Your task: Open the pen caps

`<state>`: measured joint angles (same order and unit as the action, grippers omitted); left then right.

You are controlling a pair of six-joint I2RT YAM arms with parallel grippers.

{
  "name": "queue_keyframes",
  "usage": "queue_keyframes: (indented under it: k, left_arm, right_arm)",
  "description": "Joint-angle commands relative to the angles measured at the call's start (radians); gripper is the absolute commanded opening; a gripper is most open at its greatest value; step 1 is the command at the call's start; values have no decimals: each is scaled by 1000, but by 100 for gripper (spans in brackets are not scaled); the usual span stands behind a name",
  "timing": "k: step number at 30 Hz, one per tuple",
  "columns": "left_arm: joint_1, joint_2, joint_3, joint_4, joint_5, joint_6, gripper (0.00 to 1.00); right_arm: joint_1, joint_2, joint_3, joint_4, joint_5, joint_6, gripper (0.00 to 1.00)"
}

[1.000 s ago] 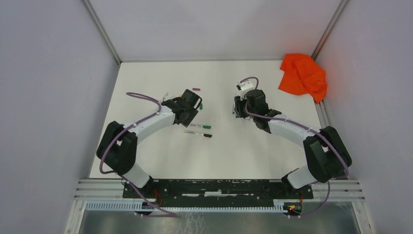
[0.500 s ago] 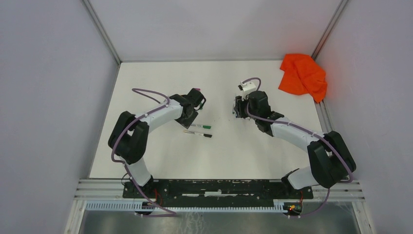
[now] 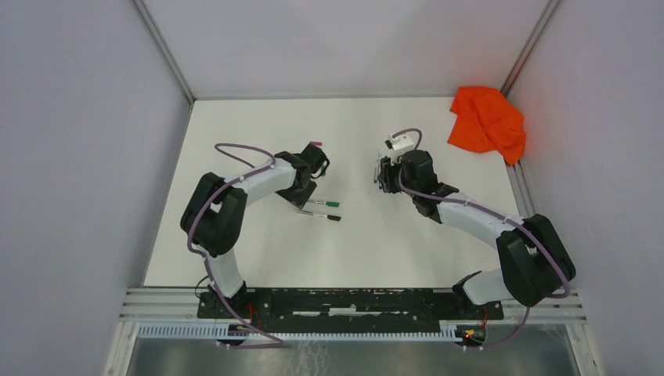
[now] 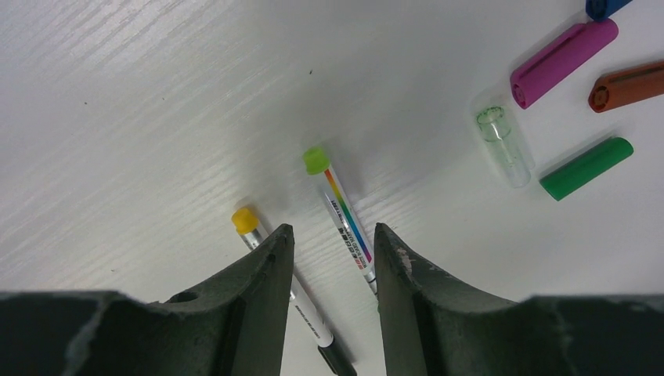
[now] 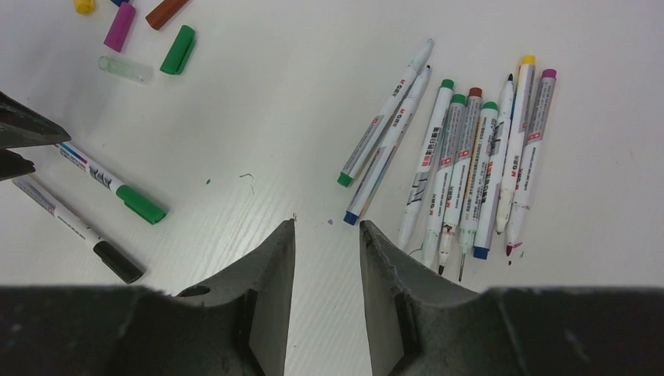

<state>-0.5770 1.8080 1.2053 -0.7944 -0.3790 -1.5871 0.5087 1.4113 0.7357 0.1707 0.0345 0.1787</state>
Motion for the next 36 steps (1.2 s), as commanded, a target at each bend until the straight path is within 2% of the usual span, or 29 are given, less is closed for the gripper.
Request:
queue_keyframes:
  k: [1, 15, 20, 23, 25, 27, 33, 36]
  left_arm:
    - [16, 16, 22, 7, 2, -54, 48]
    - [48, 44, -6, 31, 24, -33, 44]
    - [56, 53, -10, 32, 34, -18, 21]
    - [58, 62, -26, 35, 50, -16, 18]
    - [59, 63, -45, 51, 62, -11, 7]
    - [59, 52, -77, 88, 75, -5, 2]
    - [56, 0, -158, 287, 97, 69, 2]
    - [57, -36, -192, 442, 99, 133, 2]
  right_arm:
    - [5, -38, -13, 42, 4, 10, 41]
    - [5, -61, -60, 59, 4, 31, 41]
    - [4, -103, -82, 58, 5, 39, 41]
    - [5, -130, -95, 52, 7, 40, 41]
    - [6, -146, -106, 53, 5, 42, 41]
    - [6, -154, -112, 52, 0, 41, 41]
    - [9, -166, -114, 61, -31, 11, 41]
    - [18, -171, -108, 85, -105, -19, 41]
